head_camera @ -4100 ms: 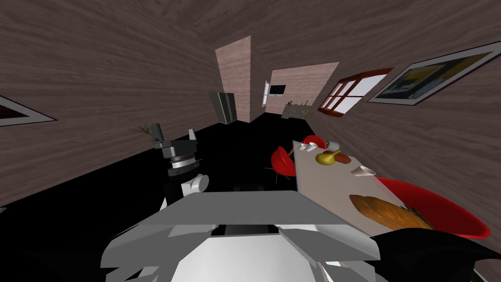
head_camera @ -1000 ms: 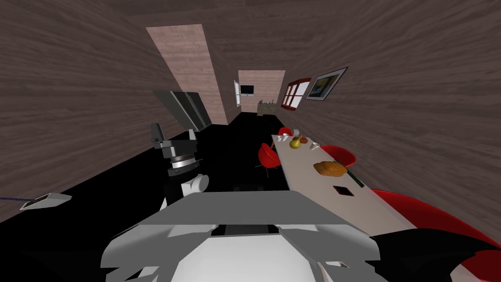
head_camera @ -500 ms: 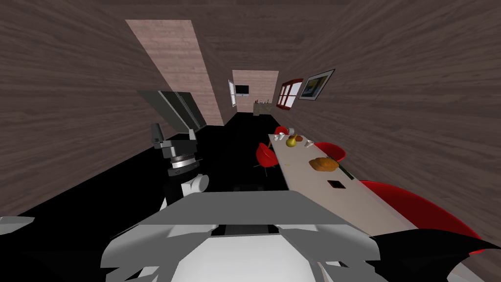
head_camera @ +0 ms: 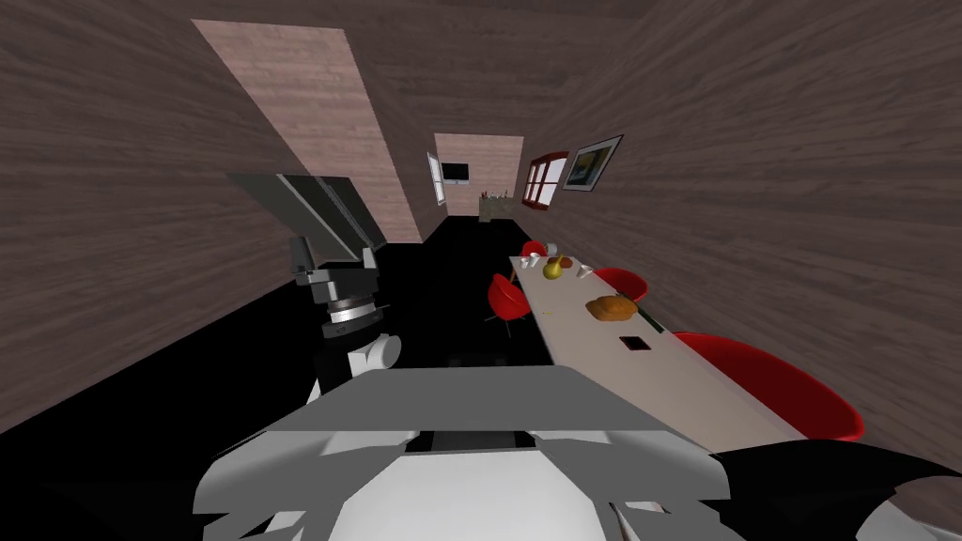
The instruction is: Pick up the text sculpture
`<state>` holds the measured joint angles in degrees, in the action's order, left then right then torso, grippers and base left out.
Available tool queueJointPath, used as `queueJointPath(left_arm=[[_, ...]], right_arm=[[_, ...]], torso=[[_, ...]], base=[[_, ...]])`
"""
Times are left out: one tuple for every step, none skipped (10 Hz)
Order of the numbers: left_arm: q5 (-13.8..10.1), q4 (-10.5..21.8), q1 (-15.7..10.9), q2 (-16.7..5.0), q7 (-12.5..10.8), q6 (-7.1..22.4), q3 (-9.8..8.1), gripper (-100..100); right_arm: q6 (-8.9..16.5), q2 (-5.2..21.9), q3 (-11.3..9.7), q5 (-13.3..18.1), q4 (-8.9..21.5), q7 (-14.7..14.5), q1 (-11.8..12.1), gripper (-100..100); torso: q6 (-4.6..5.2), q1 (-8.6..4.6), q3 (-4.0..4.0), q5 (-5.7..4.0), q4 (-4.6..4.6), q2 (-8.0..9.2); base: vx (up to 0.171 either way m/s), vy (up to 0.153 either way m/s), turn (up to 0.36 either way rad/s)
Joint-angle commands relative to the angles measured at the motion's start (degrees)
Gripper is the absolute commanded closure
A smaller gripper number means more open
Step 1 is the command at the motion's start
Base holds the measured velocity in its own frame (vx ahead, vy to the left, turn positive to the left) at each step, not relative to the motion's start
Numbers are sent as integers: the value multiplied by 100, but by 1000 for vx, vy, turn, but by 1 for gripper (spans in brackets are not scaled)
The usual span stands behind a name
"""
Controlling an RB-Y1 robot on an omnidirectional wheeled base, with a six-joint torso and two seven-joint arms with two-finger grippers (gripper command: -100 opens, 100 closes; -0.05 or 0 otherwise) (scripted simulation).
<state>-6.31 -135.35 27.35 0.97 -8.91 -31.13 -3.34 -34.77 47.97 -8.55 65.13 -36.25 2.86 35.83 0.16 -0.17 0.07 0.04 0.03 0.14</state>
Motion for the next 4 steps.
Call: queueJointPath(left_arm=[[0,0,0,0,0,0,0,0],[0,0,0,0,0,0,0,0],[0,0,0,0,0,0,0,0],[0,0,0,0,0,0,0,0]], right_arm=[[-47,-19,49,286,102,-68,-51,100],[-47,-19,49,436,102,-68,-51,100],[-56,-12,53,327,100,-67,-52,100],[-53,-9,55,345,106,-68,-47,0]], torso=[[0,0,0,0,0,0],[0,-6,3,0,0,6],[2,-10,4,0,-1,9],[-1,-10,5,-3,2,10]], base=[[-1,4,48],[-6,-7,15],[0,0,0],[0,0,0]])
